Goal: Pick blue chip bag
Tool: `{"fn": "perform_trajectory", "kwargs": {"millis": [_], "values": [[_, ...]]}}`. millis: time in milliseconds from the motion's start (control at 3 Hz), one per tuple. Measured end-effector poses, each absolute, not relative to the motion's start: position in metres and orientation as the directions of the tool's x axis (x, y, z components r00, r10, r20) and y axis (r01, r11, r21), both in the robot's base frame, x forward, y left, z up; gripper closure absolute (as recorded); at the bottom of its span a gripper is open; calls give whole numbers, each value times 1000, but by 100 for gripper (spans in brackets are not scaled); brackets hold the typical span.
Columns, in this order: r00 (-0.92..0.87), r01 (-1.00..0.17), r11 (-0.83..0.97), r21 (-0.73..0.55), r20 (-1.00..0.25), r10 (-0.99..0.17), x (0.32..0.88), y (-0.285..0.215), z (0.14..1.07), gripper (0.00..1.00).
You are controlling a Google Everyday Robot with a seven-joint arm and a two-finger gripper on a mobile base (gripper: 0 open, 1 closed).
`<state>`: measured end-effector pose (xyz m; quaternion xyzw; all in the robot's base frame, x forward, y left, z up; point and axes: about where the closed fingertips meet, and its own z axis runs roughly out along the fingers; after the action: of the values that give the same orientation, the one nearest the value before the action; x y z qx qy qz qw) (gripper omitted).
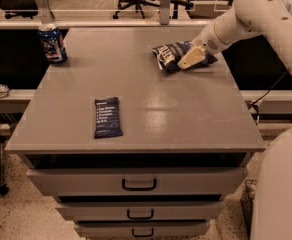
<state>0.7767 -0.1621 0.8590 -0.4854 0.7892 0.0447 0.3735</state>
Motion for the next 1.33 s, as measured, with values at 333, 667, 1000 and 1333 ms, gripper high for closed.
{"fn": "perform_trajectory", "kwargs": {"millis": [333,667,1000,1333], "values": [[-253,-796,528,-294,-632,-733,776,-171,859,62],[-203,-816,498,-292,-662,-721,762,-168,882,85],[-121,-847,453,-280,-727,-676,728,-153,921,100],[-29,-871,415,-262,-816,-578,684,-134,971,100]]}}
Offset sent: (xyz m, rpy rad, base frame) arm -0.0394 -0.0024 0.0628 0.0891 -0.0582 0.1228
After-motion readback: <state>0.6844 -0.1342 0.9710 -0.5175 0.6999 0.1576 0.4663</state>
